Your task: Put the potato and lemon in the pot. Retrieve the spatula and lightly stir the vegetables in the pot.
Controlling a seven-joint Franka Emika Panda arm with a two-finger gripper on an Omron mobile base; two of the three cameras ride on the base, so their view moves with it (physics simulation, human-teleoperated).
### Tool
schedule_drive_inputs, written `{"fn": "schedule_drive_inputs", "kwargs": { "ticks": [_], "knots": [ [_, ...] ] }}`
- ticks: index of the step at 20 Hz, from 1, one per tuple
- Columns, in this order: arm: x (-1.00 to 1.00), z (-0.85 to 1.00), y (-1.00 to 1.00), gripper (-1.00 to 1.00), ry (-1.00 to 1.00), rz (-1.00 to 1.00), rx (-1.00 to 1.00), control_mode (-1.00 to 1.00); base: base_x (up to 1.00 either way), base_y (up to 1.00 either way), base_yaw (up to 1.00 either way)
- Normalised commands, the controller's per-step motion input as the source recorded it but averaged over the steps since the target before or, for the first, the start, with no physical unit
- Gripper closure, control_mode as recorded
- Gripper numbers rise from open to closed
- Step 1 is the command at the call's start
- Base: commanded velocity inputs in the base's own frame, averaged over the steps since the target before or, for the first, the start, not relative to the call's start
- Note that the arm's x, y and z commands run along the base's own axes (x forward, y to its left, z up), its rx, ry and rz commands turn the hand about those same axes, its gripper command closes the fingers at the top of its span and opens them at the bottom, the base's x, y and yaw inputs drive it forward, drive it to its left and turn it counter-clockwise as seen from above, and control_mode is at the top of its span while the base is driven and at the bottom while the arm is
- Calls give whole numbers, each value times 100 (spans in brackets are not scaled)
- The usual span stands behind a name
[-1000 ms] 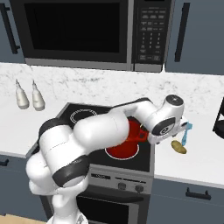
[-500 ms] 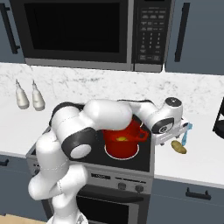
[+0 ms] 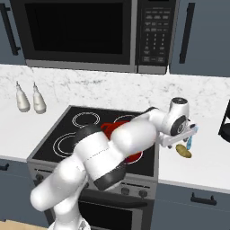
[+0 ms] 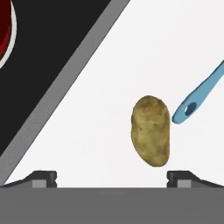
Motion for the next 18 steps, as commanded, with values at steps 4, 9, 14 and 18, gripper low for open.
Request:
{"fn": "schedule_drive_inputs", "kwargs": {
  "ticks": [4, 9, 14, 18],
  "knots": [
    [0, -23, -6, -100, 0, 0, 0, -100, 0, 0, 0],
    [7, -32, 0, -100, -5, 0, -2, -100, 0, 0, 0],
    [14, -32, 0, -100, 0, 0, 0, -100, 0, 0, 0],
    [17, -24, -13, -100, 0, 0, 0, -100, 0, 0, 0]
  ]
}}
